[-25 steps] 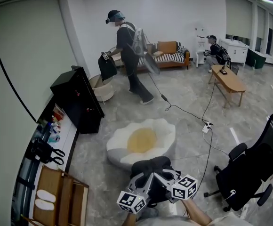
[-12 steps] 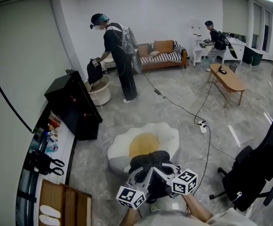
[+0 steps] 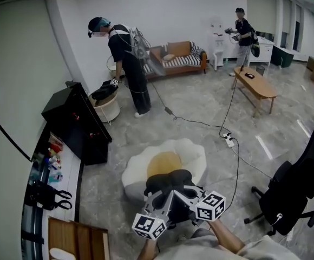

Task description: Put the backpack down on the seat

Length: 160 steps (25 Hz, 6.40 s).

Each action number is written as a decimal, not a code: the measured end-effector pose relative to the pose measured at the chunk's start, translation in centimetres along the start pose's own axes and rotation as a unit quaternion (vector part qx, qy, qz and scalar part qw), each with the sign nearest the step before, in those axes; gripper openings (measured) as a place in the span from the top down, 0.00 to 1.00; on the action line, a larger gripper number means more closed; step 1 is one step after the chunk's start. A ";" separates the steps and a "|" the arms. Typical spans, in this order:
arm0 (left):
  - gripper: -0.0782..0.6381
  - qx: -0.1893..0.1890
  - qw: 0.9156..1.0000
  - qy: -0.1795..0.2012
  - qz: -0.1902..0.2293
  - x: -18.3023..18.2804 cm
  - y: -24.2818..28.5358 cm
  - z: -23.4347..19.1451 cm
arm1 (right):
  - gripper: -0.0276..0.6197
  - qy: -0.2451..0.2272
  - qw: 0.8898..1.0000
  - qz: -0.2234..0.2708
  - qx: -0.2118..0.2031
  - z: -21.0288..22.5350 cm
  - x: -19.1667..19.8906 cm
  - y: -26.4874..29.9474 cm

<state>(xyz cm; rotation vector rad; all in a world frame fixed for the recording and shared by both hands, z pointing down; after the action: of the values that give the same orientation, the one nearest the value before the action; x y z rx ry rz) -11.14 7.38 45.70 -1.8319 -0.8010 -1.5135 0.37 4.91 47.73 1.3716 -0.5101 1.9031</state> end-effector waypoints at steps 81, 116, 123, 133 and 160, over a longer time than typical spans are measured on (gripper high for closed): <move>0.83 -0.100 0.991 -0.072 -0.041 1.5 27.6 -32.3 | 0.89 0.034 0.993 -0.085 -0.071 32.2 -10.4 28.2; 0.83 -0.099 0.981 -0.151 -0.075 11.1 24.6 -42.0 | 0.89 0.080 0.981 -0.170 -0.040 35.0 -0.5 37.3; 0.83 -0.108 0.976 -0.173 -0.083 14.5 24.8 -45.4 | 0.89 0.094 0.976 -0.194 -0.034 37.1 2.4 40.4; 0.83 -0.118 0.973 -0.177 -0.087 15.9 24.9 -50.9 | 0.89 0.091 0.974 -0.204 -0.036 38.8 3.7 45.9; 0.83 -0.134 0.947 -0.262 -0.130 31.2 19.4 -50.9 | 0.89 0.146 0.944 -0.295 -0.022 39.7 19.9 45.6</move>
<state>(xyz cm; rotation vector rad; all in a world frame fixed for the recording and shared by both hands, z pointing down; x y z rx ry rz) -22.06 -42.43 82.29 -2.4694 -1.1650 -1.3497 -11.45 -45.66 84.53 1.0313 0.0157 1.5389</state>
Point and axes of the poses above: the fingertips, and each gripper's own axes: y forward along the fingers, z to its right, x out of its underside, the point moved 7 cm from there along -y, backward along the fingers, and after that the axes turned 8 degrees about x, right-handed, at the moved point
